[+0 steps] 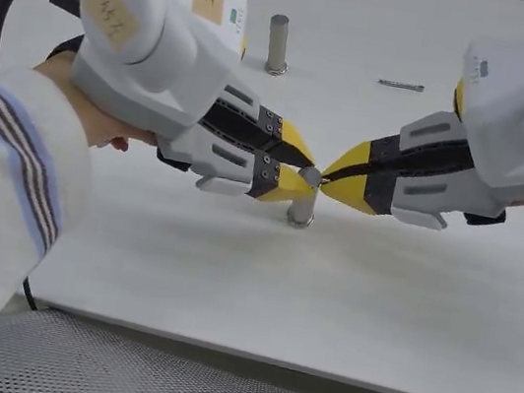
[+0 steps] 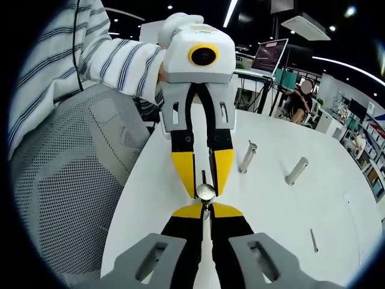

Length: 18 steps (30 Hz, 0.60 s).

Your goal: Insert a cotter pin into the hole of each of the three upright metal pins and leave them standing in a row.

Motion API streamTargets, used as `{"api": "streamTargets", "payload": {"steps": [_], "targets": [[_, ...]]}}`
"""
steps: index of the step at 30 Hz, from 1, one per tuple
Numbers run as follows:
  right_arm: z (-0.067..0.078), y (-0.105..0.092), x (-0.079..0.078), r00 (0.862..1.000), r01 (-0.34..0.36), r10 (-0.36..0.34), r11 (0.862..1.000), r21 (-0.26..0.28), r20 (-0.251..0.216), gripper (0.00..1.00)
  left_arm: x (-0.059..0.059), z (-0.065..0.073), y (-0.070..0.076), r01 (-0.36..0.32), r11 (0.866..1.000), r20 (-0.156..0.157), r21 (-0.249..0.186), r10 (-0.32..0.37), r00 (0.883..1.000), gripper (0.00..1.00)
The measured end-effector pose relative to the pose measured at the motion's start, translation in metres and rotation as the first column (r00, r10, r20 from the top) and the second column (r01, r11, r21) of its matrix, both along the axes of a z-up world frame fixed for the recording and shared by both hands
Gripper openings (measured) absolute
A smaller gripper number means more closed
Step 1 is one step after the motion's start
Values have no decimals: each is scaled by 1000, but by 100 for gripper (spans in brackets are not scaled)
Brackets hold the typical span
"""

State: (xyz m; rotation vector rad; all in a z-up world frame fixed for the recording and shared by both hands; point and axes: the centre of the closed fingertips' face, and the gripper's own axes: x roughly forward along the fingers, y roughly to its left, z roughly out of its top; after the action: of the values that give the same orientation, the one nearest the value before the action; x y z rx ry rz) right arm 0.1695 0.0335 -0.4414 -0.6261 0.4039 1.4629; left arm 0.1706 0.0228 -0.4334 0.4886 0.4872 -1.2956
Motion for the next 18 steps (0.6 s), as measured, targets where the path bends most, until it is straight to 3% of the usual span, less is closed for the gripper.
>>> {"api": "streamTargets", "payload": {"steps": [11,14,18], "targets": [[2,-4,0,1000,-4,5,1000,-15,29,0,-1,0,0,-26,1000,-24,-9,26,999,10],[1,-7,0,999,0,1,1000,-29,39,8,-1,1,2,-36,999,-33,-17,36,999,10],[1,-10,2,999,23,-22,1000,-9,29,9,-2,3,9,-61,997,-43,-38,60,997,14]]}}
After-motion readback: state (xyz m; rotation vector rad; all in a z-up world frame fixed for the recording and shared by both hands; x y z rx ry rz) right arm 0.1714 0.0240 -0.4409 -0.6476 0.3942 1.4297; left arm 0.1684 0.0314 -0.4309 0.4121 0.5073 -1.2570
